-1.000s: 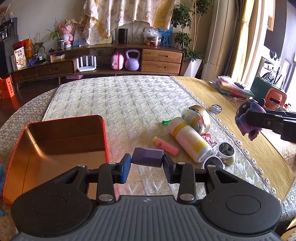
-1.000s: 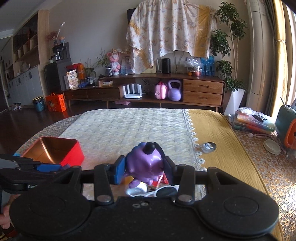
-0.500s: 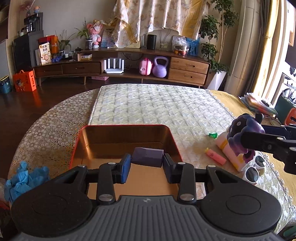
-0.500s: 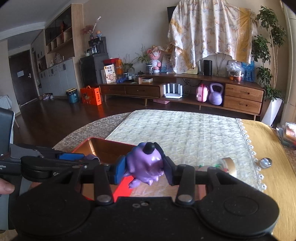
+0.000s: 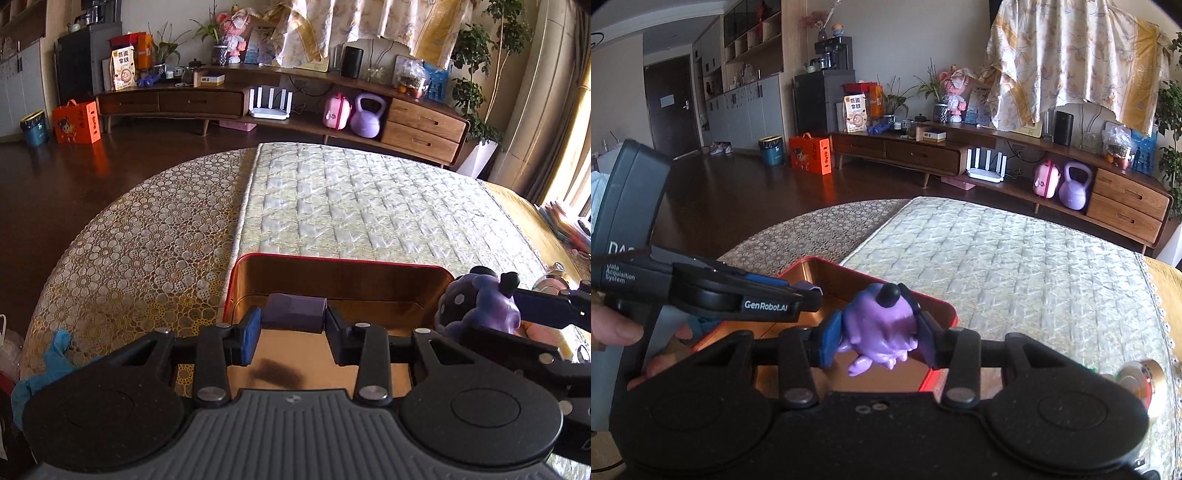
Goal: Organize rigid objects
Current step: 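Carry eraser with left tool and octopus with right tool over the red tin, then open left tool to drop eraser in tin while right tool drops octopus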
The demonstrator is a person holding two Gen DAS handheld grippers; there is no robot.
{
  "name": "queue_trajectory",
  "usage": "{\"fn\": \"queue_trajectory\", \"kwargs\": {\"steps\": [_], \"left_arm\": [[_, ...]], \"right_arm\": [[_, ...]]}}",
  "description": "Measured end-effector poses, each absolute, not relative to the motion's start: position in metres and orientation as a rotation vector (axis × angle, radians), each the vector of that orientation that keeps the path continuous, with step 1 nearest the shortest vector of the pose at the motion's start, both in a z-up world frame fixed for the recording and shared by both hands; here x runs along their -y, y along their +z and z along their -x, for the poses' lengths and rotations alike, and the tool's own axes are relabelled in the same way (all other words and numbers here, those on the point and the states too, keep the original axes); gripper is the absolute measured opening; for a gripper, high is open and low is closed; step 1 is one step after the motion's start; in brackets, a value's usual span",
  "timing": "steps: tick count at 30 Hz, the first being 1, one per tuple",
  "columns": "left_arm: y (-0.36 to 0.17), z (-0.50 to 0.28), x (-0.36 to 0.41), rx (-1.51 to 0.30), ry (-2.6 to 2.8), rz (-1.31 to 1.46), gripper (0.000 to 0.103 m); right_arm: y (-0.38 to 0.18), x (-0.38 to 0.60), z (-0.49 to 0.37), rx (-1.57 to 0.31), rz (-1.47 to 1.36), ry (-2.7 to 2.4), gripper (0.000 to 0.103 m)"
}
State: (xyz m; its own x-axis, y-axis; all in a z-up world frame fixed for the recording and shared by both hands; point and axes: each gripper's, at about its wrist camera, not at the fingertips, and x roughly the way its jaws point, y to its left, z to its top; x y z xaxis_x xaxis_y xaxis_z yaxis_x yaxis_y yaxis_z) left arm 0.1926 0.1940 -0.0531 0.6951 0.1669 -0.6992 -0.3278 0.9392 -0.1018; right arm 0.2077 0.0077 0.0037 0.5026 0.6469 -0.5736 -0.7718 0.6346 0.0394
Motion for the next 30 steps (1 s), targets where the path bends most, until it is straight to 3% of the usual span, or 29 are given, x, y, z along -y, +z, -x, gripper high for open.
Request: {"fn": "queue_trajectory", "kwargs": {"steps": [25, 30], "left_arm": [[-0.075, -0.23, -0.186, -0.834, 0.215, 0.127, 0.037], [-0.077, -0.233, -0.181, -0.841, 0.23, 0.08, 0.037]], "right_arm": [[-0.041, -0.065, -0.217, -0.591, 0.498, 0.845, 0.043], [-0.034, -0.054, -0.212, -0.588, 0.473, 0.85, 0.047]]}}
